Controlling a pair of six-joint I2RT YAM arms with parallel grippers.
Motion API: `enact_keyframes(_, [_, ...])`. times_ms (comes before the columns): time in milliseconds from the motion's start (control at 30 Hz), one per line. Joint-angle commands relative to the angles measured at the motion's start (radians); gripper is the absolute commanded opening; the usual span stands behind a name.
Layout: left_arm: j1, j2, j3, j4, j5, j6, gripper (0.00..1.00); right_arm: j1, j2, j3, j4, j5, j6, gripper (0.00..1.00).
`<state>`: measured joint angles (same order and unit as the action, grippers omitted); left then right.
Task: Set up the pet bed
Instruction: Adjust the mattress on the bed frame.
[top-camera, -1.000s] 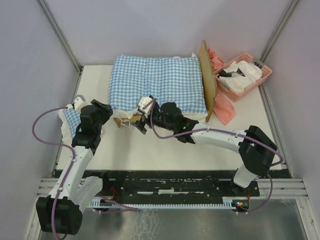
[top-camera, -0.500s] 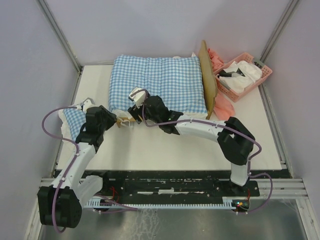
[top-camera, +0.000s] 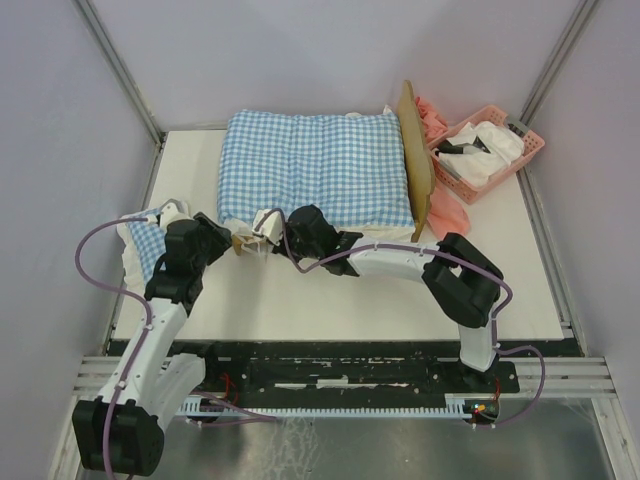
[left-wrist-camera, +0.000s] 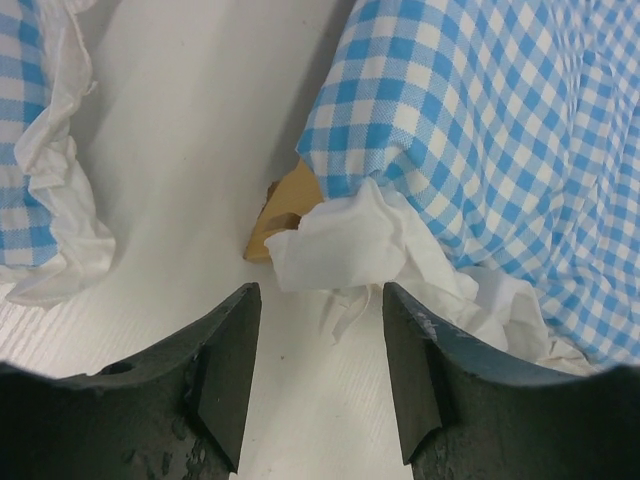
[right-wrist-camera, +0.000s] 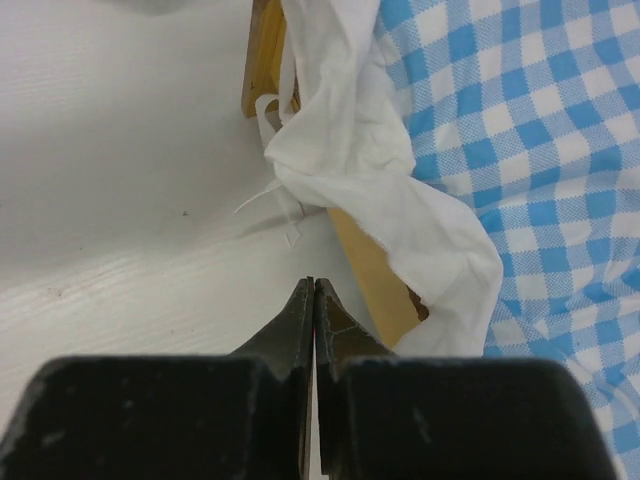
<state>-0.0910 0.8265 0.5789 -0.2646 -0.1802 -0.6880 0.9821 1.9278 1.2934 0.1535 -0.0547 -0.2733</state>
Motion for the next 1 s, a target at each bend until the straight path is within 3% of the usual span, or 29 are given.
enact_keyframes(0, [0.006, -0.01, 0.023, 0.009, 0.077, 0.051, 0.6, 0.007, -0.062, 0.009, 0.019, -0.051, -0.131, 0.02])
enact_keyframes(200, [0.044, -0.03, 0.01, 0.047, 0.166, 0.056, 0.56, 0.012, -0.034, -0.006, 0.048, -0.052, -0.136, 0.04])
enact_keyframes(333, [0.107, -0.036, -0.006, 0.056, 0.207, 0.05, 0.52, 0.031, -0.094, -0.058, 0.12, -0.038, -0.135, 0.25])
enact_keyframes(500, [0.223, 0.02, -0.024, 0.148, 0.397, 0.016, 0.55, 0.042, -0.129, -0.051, 0.128, -0.064, -0.25, 0.54])
enact_keyframes(633, [0.279, 0.073, -0.043, 0.21, 0.524, -0.033, 0.57, 0.045, -0.094, -0.005, 0.105, -0.097, -0.37, 0.66])
enact_keyframes(833, [0.363, 0.039, -0.086, 0.187, 0.512, -0.078, 0.61, 0.066, -0.002, 0.088, 0.066, -0.105, -0.495, 0.68])
enact_keyframes(967, [0.391, -0.011, -0.153, 0.211, 0.517, -0.167, 0.58, 0.073, 0.087, 0.191, 0.011, -0.073, -0.538, 0.62])
